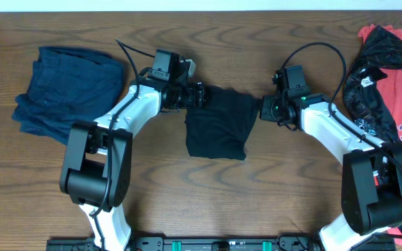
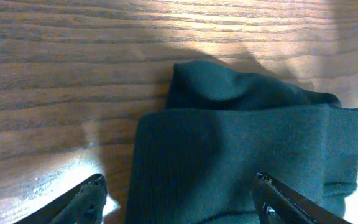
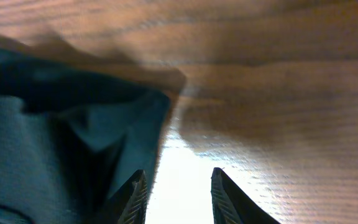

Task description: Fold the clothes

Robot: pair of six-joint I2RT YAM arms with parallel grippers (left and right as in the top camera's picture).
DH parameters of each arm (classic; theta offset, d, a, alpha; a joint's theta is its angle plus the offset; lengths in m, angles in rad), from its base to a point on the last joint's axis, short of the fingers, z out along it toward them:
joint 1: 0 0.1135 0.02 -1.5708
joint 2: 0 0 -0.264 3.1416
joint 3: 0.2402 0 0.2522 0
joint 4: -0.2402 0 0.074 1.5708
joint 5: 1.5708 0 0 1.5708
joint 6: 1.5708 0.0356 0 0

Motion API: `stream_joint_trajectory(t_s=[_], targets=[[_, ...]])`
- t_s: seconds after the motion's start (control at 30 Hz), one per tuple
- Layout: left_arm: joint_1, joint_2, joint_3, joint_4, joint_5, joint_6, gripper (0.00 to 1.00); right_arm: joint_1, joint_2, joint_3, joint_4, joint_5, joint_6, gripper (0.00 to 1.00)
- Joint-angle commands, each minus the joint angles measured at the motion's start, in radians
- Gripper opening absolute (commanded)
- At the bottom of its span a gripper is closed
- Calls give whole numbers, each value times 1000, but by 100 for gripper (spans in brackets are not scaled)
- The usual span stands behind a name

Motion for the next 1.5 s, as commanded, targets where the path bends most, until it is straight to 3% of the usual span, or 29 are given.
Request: stream_joint_trajectory(t_s=[0.0,0.1,0.2,0.27,0.43,0.47,0.93,1.03,1.07,1.2,1.3,1.47], targets=[[-3,14,7,11,-3,16,76,8,6,0,21,-31,14,33],[-9,18,7,11,-5,13,74,19,6,0,28,-31,11,32],[-20,29,7,19,-5,13,64,39,14,0,46,-30,4,32],[-28,35,7,28,-5,13,54,47,28,0,55,-30,4,32],[-40,38,7,80,-5,13,15,54,92,0,77,-31,10,31],[-40,37,8,93,-5,13,14,54,105,0,80,-32,13,31],[-40,34,8,404,152,-101,12,58,197,0,85,-71,12,30],[-46,35,7,414,109,-100,16,58,197,0,53,-34,22,25],[-50,39,7,406,77,-100,24,58,197,0,31,-8,40,23],[-74,74,7,413,32,-99,38,58,197,0,-72,85,120,13],[-94,98,7,426,32,-100,39,58,197,0,-137,102,159,6],[-118,127,7,420,32,-100,40,58,197,0,-220,101,196,8]])
